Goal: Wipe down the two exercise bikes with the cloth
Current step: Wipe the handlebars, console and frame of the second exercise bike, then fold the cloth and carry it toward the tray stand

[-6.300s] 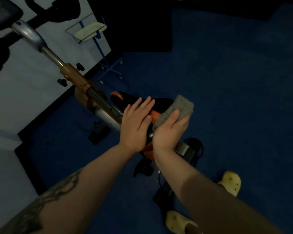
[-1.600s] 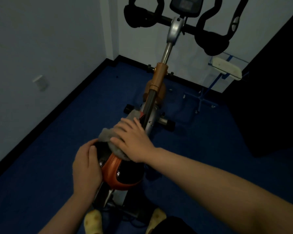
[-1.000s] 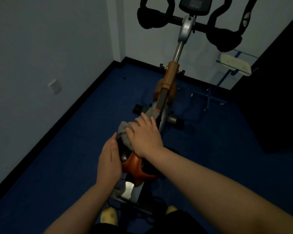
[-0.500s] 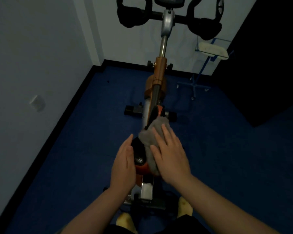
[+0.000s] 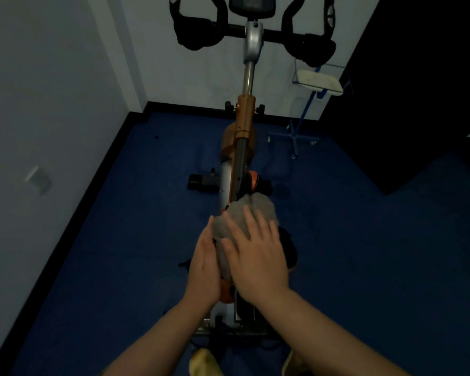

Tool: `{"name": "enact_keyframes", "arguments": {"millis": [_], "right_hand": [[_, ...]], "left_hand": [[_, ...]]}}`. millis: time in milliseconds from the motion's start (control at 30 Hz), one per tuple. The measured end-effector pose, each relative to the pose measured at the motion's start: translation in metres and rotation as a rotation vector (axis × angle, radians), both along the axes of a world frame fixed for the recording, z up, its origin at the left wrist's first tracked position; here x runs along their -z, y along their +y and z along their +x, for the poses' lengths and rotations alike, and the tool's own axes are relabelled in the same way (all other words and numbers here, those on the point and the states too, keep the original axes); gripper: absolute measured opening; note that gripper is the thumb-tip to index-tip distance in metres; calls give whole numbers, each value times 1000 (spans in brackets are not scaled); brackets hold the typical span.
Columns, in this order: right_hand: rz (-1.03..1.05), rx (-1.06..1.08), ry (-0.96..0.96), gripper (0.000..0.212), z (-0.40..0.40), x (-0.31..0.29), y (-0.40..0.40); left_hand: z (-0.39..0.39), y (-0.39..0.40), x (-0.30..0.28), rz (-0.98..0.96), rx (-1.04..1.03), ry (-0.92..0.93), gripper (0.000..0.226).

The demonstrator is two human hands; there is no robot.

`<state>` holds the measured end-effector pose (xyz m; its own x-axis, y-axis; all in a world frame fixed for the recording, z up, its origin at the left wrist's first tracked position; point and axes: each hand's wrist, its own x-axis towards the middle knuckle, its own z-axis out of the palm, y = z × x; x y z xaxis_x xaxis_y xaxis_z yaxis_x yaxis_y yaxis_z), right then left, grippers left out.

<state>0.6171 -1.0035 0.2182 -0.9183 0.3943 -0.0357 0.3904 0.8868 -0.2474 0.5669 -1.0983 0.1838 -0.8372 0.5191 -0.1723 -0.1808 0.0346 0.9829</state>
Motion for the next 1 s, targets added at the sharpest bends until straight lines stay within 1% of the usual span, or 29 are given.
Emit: {"name": "enact_keyframes", "arguments": {"millis": [67, 133, 233, 300, 367, 400, 433, 467, 500, 533, 567, 600, 633, 700, 733, 800, 833, 933, 1000], "right_hand": [[30, -82, -12, 54, -8, -1, -3], [44, -197, 19, 52, 4, 2, -1], [72, -478, 29, 50, 30, 6, 24], [60, -541, 19, 50, 37, 5, 51], [-22, -480, 45, 50, 44, 0, 72], [-70, -436, 63, 49, 46, -3, 79], [-101, -400, 73, 48, 47, -6, 82], [-133, -369, 79, 46, 47, -8, 84], [-215, -322, 88, 43, 46, -12, 84], [-373, -247, 110, 39, 45, -19, 84], [-585, -160, 142, 34, 46, -28, 86], [-800, -83, 175, 29, 48, -37, 90], [-973, -23, 194, 26, 53, -46, 96], [-1206, 57, 202, 25, 71, -61, 109], [-1285, 77, 208, 30, 82, -65, 116], [-1354, 70, 216, 42, 106, -72, 130], [-1369, 57, 214, 45, 118, -75, 136], [-1383, 34, 203, 44, 152, -85, 155], [-1340, 46, 187, 42, 174, -91, 167]], "left_hand": [[-3, -2, -6, 84, 9, -160, 70], [-7, -9, -11, 60, -7, -222, 73], [-5, -15, -13, 29, 20, -212, 68], [2, -14, -17, -19, 58, -146, 67], [7, -9, -21, -83, 71, -59, 75], [9, -7, -23, -142, 80, 15, 77], [11, -4, -24, -221, 100, 110, 70], [13, -2, -27, -320, 127, 213, 53], [15, 1, -29, -404, 160, 319, 39], [17, 4, -34, -434, 181, 400, 36], [19, 7, -42, -394, 184, 425, 36], [21, 10, -56, -325, 179, 404, 37], [22, 15, -69, -248, 188, 372, 37], [25, 25, -95, -162, 254, 367, 40], [29, 31, -107, -145, 294, 393, 39], [41, 45, -126, -121, 342, 438, 35], [48, 54, -132, -110, 353, 454, 32], [75, 83, -141, -118, 356, 502, 15], [94, 101, -142, -119, 341, 520, 8]]}}
